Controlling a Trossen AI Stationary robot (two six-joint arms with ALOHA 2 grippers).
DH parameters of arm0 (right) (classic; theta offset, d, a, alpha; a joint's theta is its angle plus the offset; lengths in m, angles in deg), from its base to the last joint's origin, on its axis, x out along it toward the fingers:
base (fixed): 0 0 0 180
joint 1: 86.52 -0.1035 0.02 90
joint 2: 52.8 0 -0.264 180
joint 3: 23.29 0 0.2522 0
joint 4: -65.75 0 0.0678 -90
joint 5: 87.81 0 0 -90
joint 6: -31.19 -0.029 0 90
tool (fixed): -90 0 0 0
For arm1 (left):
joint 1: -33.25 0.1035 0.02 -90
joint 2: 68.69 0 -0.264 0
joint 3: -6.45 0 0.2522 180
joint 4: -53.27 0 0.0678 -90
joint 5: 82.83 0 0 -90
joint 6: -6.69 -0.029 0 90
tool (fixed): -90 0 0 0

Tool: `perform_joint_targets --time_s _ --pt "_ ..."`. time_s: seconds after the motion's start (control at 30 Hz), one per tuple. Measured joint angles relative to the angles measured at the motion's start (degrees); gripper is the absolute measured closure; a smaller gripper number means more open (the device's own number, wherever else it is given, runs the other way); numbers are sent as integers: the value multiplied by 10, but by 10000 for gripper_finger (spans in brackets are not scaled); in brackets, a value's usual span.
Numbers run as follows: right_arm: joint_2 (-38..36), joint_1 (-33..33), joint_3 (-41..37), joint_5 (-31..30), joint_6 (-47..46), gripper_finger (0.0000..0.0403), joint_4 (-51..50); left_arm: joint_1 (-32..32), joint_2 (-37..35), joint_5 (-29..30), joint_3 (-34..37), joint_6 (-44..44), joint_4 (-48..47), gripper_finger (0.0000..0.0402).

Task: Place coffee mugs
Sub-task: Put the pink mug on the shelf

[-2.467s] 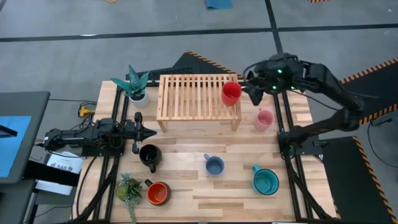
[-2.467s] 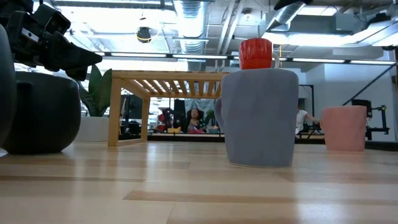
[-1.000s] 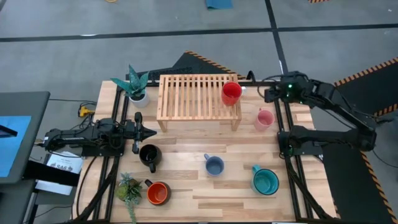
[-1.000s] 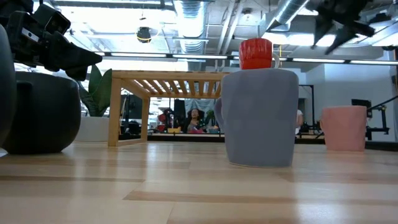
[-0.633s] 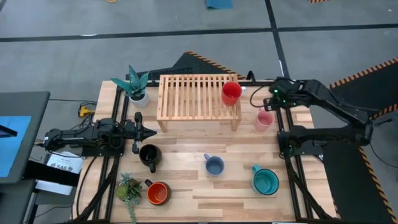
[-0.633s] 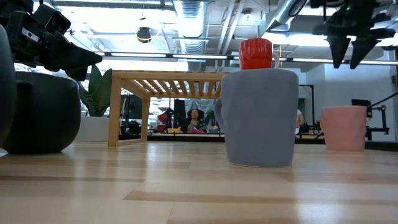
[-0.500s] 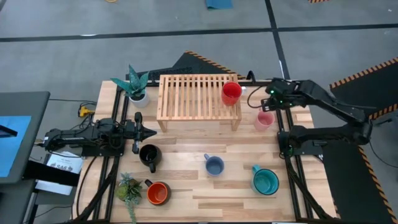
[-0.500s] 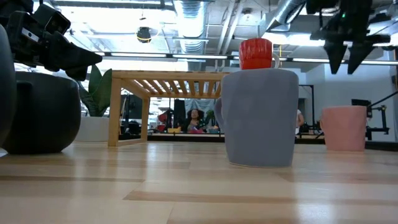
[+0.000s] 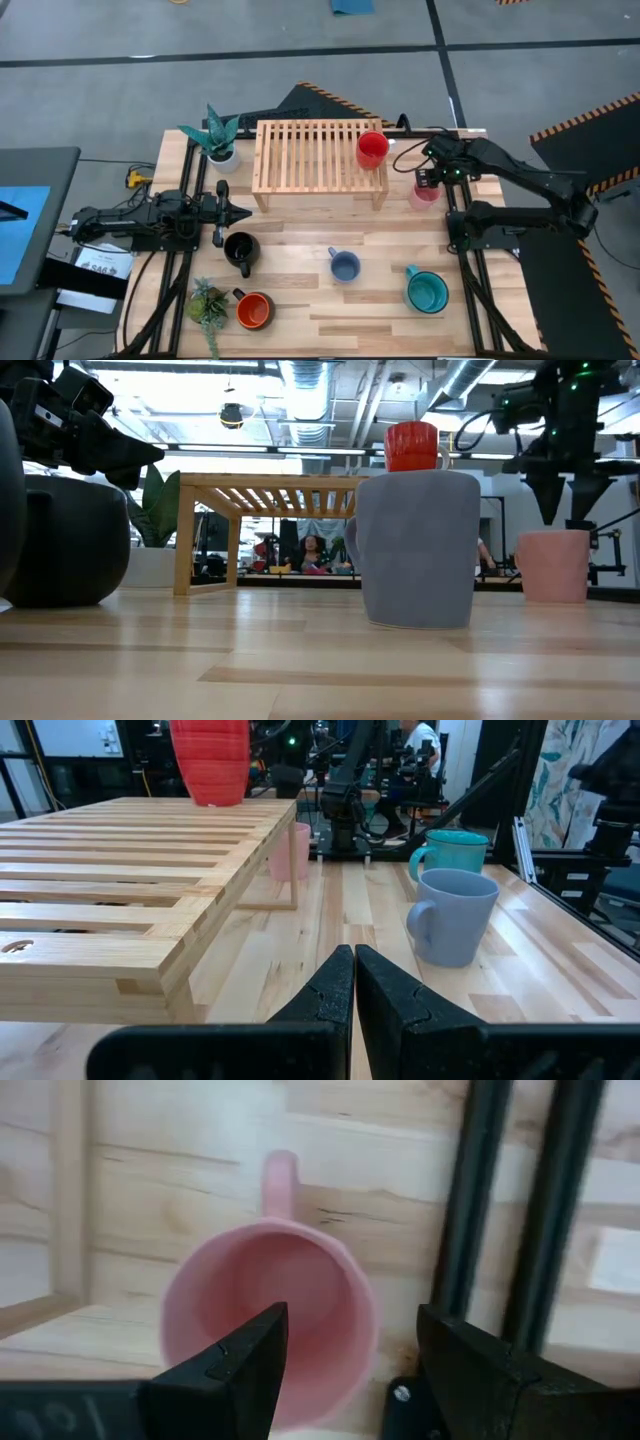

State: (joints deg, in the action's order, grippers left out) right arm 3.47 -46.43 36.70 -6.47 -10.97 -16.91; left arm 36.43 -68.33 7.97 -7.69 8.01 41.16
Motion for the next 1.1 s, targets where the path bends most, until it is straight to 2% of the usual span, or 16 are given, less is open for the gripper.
perform_joint_targets --time_s 0.17,0.3,0.57,0.73,0.97,1.1 --pt "9 14 -15 2 25 154 11 0 0 0 0 0 0 402" --pt "29 23 -33 26 59 154 20 0 0 0 0 0 0 401" --pt "56 25 -36 20 93 162 56 0 0 0 0 0 0 401" --pt "79 25 -36 13 99 221 65 0 0 0 0 0 0 401" --pt "98 25 -32 18 126 363 60 0 0 0 0 0 0 401" --pt "78 24 -13 16 126 365 26 0 0 0 0 0 0 401"
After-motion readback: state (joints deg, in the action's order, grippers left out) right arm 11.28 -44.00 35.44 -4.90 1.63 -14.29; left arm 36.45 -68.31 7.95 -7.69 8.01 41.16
